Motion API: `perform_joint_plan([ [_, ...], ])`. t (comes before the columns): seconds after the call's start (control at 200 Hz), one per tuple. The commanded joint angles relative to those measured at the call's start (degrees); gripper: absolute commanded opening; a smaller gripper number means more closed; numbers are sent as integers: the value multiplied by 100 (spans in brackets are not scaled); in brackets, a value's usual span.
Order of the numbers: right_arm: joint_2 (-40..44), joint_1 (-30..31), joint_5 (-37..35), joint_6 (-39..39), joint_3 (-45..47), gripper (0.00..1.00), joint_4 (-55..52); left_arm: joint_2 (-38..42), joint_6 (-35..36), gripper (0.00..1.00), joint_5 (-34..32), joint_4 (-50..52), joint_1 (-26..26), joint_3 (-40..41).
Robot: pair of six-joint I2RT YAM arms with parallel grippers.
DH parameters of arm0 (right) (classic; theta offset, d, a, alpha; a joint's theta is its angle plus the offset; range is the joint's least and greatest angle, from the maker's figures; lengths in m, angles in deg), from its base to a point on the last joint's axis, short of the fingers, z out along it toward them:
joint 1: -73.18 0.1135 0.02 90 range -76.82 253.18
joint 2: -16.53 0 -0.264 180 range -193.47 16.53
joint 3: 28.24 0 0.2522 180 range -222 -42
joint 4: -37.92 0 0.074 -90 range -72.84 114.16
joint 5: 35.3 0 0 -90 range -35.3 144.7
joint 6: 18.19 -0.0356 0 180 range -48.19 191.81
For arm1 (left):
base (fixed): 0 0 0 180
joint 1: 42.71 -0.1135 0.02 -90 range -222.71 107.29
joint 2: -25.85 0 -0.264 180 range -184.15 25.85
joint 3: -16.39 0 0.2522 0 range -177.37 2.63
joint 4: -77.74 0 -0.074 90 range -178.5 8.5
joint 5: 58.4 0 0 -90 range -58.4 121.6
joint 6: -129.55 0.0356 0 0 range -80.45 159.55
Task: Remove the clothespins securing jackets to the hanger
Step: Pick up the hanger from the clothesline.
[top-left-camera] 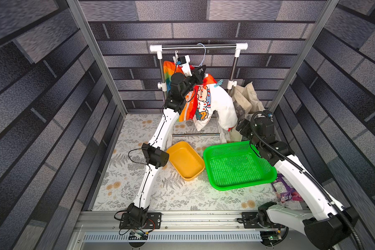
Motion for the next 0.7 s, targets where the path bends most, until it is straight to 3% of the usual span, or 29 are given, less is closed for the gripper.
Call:
perform_joint_plan([
  [0.0, 11, -36, -44, 150, -78, 90, 84, 240, 18, 0, 408, -119, -45, -79],
  [0.205, 103, -34, -54, 447, -293, 89, 261, 625, -19, 0, 665, 128, -9, -79],
  [0.451, 186, -38, 435, 886, -466, 90, 933, 925, -954, 0, 1175, -99, -6, -86],
  [0.696, 302, -40, 1252, 1328, -704, 95, 1527, 1122, -1712, 0, 2348, -223, -50, -89],
])
